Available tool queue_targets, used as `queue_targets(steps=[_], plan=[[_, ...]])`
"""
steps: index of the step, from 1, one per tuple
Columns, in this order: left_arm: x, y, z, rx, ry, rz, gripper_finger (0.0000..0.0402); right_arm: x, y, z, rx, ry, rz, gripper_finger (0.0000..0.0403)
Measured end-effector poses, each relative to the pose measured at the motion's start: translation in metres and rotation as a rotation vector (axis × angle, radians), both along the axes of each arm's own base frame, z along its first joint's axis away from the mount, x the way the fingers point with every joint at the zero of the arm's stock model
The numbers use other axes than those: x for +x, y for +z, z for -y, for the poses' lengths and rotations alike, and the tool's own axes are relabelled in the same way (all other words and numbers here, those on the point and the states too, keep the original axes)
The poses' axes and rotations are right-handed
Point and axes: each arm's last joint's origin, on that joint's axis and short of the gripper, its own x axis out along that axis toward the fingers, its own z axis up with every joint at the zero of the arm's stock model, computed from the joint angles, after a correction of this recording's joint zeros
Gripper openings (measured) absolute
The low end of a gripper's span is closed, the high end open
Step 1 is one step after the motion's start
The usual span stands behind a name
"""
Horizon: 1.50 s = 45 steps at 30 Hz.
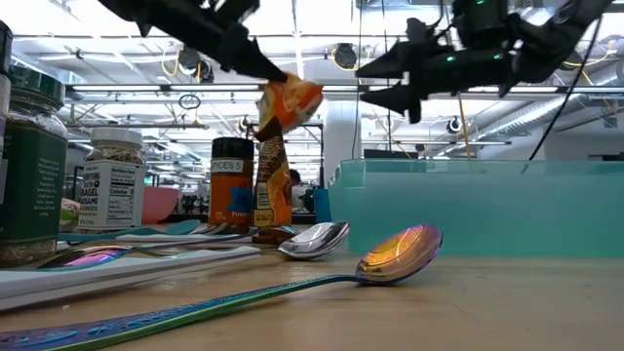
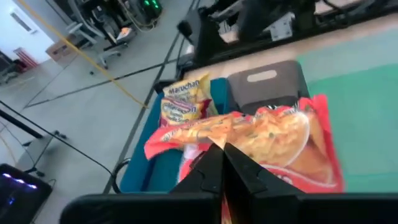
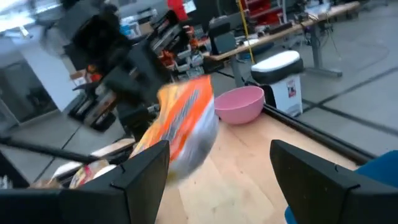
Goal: Pick & Place Food Item
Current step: Put the orange noodle pack into the blue bin
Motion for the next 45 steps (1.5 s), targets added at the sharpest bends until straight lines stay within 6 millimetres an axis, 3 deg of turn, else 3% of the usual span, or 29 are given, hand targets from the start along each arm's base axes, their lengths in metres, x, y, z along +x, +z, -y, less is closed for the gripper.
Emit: queue_targets(steps=[11,15,23,39,45], plan=[[0.016,-0.021,-0.006,0.024,0.02,-0.051,0.0008,0.054,-0.01,0.016,0.128,0.125,-0.085,0.027],[0.016,-0.021,-0.006,0.022,0.019,-0.052,0.0005,0.066,-0.015,0.018,0.133,0.13,-0.121,0.027],[0.016,-0.021,-0.006,0.024,0.019,-0.049,0.0007,0.07,-0.023,0.017,0.12,0.133,-0.154,0.026],[0.016,-0.02,-0.005,0.01,0.024,-0.035,0.0004,0.07,-0.024,0.019,0.066,0.067,-0.175,0.0059],[0.017,-0.018,-0.006,-0.003,0.051,-0.011,0.0044,0.07,-0.023,0.018,0.069,0.115,-0.17,0.0005]])
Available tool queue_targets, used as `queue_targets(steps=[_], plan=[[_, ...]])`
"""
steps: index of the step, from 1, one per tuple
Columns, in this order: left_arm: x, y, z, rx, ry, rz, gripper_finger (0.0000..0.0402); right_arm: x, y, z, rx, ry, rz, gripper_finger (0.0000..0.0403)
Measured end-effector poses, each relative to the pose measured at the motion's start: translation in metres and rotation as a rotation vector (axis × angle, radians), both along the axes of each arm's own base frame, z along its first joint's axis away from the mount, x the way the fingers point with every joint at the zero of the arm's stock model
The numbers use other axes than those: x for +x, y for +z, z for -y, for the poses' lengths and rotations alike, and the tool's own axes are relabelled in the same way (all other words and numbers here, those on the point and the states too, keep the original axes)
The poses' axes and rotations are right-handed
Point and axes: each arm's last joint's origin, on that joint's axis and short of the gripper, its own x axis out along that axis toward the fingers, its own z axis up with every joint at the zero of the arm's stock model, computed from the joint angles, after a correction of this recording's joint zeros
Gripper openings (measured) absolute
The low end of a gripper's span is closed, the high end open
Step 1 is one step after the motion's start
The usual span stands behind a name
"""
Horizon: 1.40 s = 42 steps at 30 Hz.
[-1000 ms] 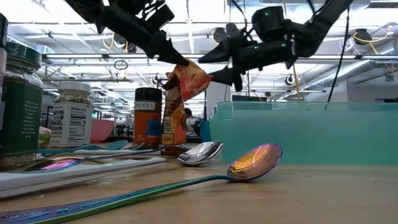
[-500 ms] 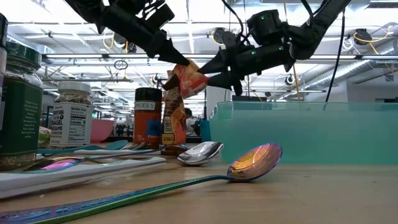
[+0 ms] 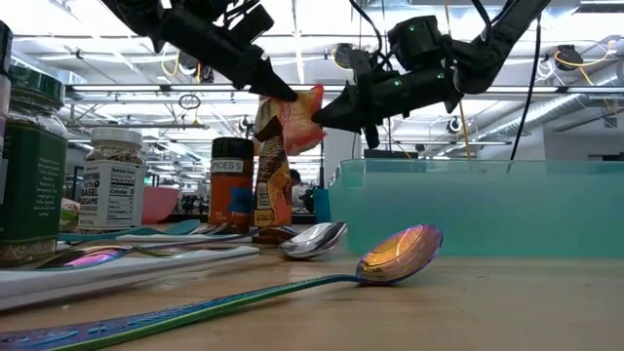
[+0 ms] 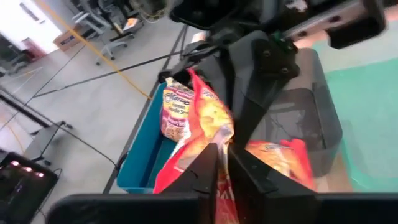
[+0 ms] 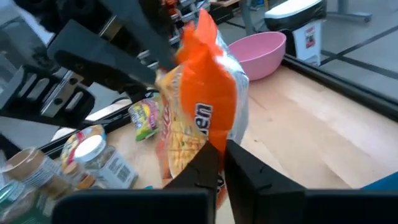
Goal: Pick & Place Food Item
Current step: Put the orange noodle pack into the blue bin
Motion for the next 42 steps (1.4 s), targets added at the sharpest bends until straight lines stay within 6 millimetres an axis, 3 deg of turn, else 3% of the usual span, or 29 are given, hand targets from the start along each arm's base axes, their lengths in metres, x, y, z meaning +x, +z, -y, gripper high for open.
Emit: queue_targets(steps=[8,16,22,31,37,42], plan=[[-0.003,0.005,-0.002,0.065,0.21,0.017,0.0122,-0.012,0.021,0.0,-0.035,0.021,0.016,0.0001],[-0.003,0.004,0.001,0.099,0.274,-0.005,0.0171,-0.05,0.054,0.009,-0.084,-0.045,-0.039,0.0001],[-0.003,0.004,0.002,0.098,0.273,-0.006,0.0183,-0.078,0.062,0.032,-0.088,-0.202,-0.107,0.0001],[-0.003,0.003,0.002,0.074,0.282,0.004,0.0184,-0.087,0.037,0.073,0.0,-0.342,-0.167,0.0],[-0.003,0.003,0.002,0.073,0.282,0.0,0.0184,-0.073,0.009,0.088,0.054,-0.358,-0.178,0.0],[-0.003,0.003,0.002,0.073,0.282,0.0,0.0184,-0.075,-0.008,0.094,0.106,-0.381,-0.258,0.0]])
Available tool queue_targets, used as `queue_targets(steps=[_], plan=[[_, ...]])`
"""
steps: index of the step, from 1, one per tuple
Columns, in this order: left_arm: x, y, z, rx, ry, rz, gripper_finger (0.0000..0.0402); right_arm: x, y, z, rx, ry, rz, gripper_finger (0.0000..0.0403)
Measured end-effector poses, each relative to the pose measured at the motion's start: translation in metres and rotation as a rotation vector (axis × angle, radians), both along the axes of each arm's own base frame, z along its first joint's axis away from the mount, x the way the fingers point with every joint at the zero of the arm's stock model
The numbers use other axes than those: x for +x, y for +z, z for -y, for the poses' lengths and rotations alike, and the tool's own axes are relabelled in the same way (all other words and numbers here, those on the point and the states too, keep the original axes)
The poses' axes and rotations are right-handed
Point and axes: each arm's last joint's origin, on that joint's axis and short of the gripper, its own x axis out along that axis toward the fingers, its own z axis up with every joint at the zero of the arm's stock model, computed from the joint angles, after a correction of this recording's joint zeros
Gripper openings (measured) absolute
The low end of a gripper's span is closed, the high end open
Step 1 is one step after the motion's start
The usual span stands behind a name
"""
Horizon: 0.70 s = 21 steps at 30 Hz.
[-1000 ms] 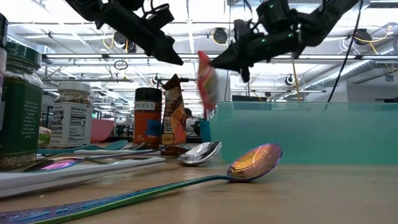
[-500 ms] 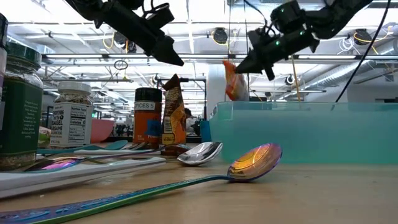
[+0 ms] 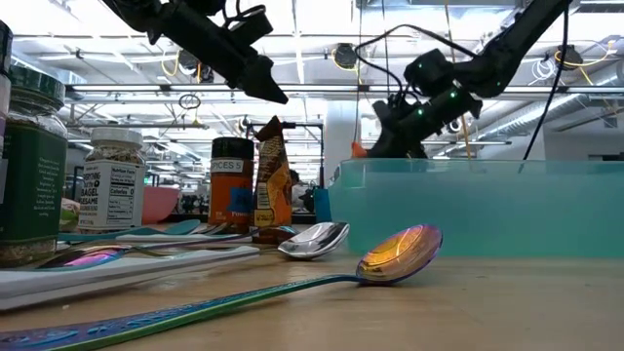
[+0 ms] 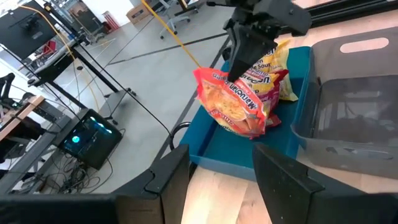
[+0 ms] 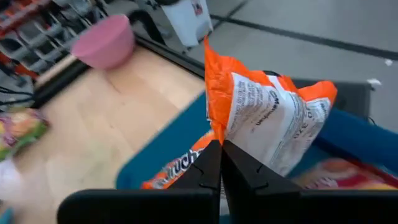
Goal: Pick & Place Food Item
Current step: Put the orange noodle pack into the blue bin
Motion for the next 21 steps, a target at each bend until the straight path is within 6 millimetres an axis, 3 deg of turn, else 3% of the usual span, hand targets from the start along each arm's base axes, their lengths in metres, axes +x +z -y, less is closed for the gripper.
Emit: queue_targets(steps=[13,21], plan=[[0.0,-0.001,0.0,-0.004,0.0,-0.004,0.0184,-0.022,-0.017,0.009,0.013,-0.22,-0.264,0.0],[0.0,-0.001,0.0,-0.007,0.002,-0.001,0.0184,-0.023,-0.016,0.011,-0.056,-0.18,-0.299,0.0019]])
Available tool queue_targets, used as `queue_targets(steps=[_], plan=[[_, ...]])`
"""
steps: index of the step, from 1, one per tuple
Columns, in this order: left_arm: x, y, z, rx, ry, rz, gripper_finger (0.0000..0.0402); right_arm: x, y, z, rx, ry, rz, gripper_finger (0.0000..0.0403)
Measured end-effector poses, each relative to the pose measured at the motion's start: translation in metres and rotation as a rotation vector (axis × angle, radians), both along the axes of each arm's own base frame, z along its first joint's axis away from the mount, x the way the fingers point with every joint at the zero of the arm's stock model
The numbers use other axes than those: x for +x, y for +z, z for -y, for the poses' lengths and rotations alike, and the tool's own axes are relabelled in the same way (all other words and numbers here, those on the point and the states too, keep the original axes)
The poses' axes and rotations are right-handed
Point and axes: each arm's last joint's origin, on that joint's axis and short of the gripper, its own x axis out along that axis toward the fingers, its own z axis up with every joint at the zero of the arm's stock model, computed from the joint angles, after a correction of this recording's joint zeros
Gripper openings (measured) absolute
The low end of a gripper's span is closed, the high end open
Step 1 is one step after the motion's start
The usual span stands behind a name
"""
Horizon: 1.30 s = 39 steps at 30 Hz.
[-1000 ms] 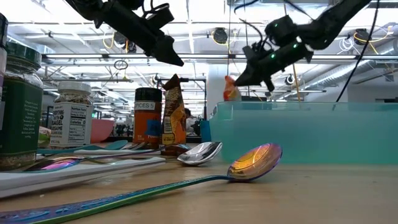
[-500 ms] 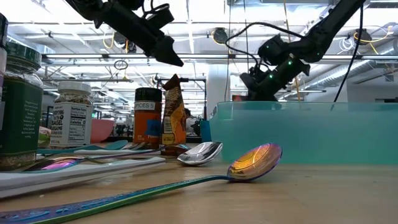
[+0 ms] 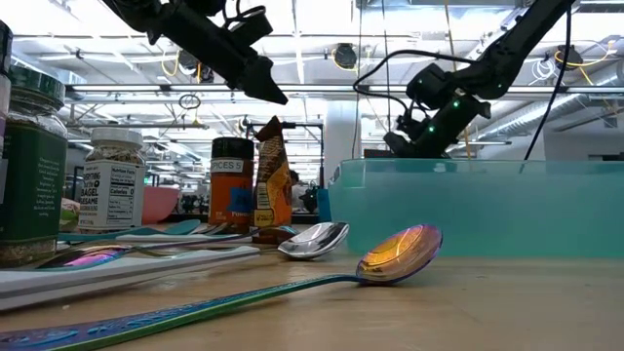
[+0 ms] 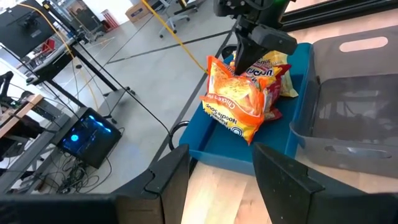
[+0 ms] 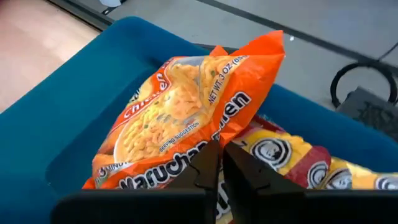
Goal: Pick & Place Food Item
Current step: Put the orange noodle pack into the blue bin, then put the green noodle pack into the blue bin
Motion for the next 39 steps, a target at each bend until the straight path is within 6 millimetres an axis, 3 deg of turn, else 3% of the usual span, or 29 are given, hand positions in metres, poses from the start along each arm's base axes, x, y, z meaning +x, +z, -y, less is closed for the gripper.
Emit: queue_targets(steps=[10,16,21,26,32,39], plan=[[-0.001,-0.002,0.0,-0.02,0.007,-0.006,0.0184,0.001,0.01,0.001,-0.071,0.021,0.031,0.0162],[-0.017,0.004,0.008,-0.117,-0.041,-0.045,0.0184,-0.008,0.044,-0.015,-0.109,0.077,0.115,0.022],[-0.057,0.014,0.013,-0.352,-0.058,-0.107,0.0184,-0.019,0.08,-0.048,-0.108,0.196,0.215,0.023],[-0.097,0.012,0.027,-0.578,0.01,-0.183,0.0184,-0.024,0.099,-0.089,-0.156,0.33,0.302,0.0219],[-0.14,-0.015,0.043,-0.798,0.251,-0.336,0.0184,-0.022,0.095,-0.127,-0.214,0.481,0.409,0.0204],[-0.17,-0.061,0.058,-0.936,0.325,-0.651,0.0184,-0.02,0.076,-0.141,-0.307,0.576,0.449,0.0201]])
